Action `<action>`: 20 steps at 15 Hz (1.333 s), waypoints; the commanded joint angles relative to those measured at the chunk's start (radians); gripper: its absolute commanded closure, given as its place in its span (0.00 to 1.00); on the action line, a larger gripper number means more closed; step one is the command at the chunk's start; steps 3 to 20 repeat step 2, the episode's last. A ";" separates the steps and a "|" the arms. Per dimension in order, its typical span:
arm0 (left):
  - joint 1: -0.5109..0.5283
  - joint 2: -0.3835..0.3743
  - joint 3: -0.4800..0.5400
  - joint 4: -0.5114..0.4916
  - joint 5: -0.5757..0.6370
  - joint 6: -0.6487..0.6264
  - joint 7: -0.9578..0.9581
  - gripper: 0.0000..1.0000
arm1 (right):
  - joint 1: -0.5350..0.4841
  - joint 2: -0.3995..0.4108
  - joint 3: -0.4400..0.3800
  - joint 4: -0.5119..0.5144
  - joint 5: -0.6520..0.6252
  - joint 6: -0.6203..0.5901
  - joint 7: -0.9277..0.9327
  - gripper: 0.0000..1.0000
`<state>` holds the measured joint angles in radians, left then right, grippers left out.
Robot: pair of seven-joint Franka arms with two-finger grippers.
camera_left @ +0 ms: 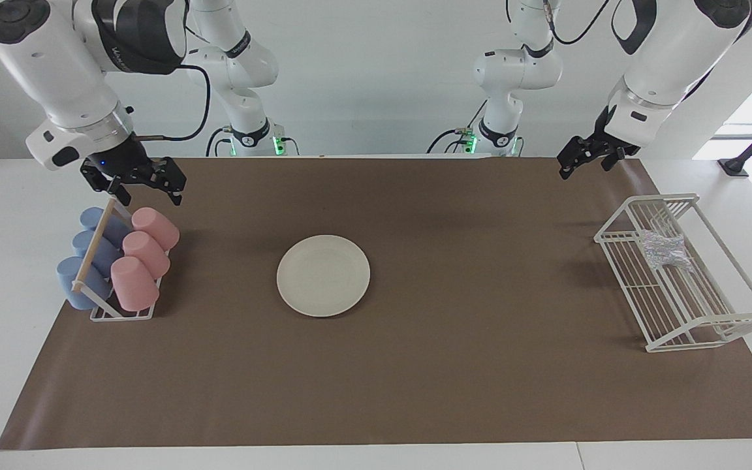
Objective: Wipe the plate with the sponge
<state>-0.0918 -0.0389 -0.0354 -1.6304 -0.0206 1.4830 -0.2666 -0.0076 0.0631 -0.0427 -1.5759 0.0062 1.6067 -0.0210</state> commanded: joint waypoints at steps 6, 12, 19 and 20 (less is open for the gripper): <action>-0.009 -0.015 0.008 -0.016 -0.010 0.011 -0.005 0.00 | 0.000 -0.012 0.000 -0.012 -0.006 -0.013 0.006 0.00; -0.009 -0.015 0.008 -0.016 -0.010 0.011 -0.005 0.00 | 0.000 -0.012 0.000 -0.012 -0.006 -0.013 0.006 0.00; -0.009 -0.015 0.008 -0.016 -0.010 0.011 -0.005 0.00 | 0.000 -0.012 0.000 -0.012 -0.006 -0.013 0.006 0.00; -0.009 -0.015 0.008 -0.016 -0.010 0.011 -0.005 0.00 | 0.000 -0.012 0.000 -0.012 -0.006 -0.013 0.006 0.00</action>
